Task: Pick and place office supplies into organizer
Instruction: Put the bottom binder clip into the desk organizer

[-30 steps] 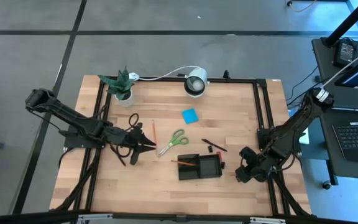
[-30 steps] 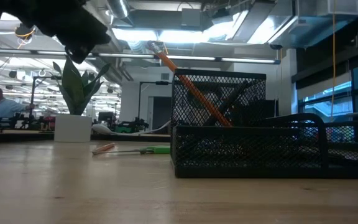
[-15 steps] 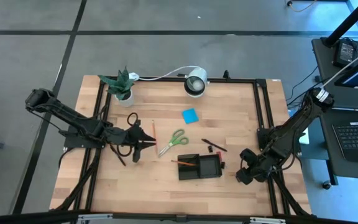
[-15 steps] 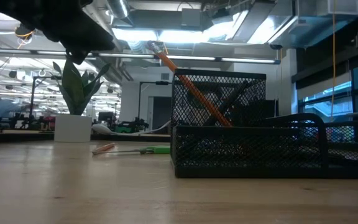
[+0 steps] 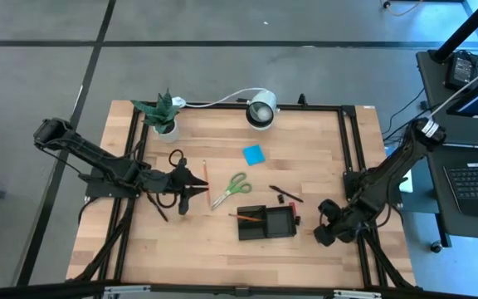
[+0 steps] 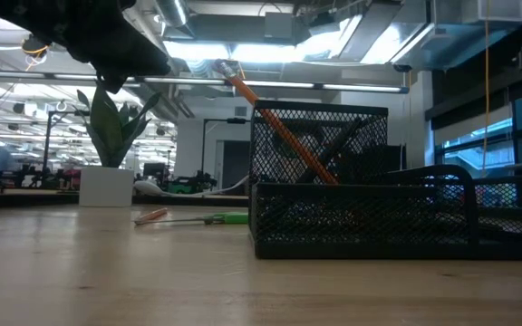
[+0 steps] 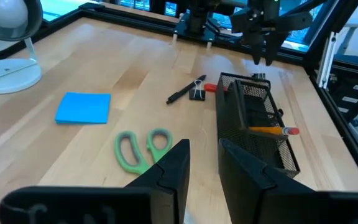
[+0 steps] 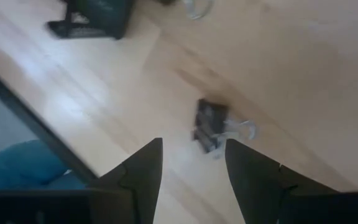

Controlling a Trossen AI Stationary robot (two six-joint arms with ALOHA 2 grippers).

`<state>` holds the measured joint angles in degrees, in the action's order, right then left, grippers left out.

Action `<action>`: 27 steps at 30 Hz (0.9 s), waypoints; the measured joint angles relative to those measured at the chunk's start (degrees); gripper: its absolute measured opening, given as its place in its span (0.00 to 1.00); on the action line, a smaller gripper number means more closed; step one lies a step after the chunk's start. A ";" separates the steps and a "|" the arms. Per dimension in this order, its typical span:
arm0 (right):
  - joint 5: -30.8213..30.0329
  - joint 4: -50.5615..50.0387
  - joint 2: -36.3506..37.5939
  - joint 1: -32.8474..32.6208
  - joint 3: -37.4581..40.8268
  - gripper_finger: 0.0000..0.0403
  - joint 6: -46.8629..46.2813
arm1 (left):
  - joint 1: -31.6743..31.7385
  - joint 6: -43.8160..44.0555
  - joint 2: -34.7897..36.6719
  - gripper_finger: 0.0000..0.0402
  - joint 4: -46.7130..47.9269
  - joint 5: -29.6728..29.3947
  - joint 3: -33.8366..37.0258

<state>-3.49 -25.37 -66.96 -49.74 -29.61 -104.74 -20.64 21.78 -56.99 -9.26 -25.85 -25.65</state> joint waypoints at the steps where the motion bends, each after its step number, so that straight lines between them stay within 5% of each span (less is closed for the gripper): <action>1: 0.07 -0.55 -0.40 0.00 0.04 0.44 0.01 | 0.00 0.01 0.00 0.20 0.00 0.00 0.00; 13: 1.24 2.21 -5.46 0.00 0.07 0.40 0.19 | 0.00 0.02 0.00 0.19 0.02 0.00 0.00; 27: 1.21 3.10 -6.06 0.00 0.07 0.08 0.20 | 0.00 0.02 0.00 0.19 0.02 0.00 0.00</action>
<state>-2.29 -22.27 -73.02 -49.74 -29.54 -104.53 -20.64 21.80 -56.99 -9.23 -25.85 -25.65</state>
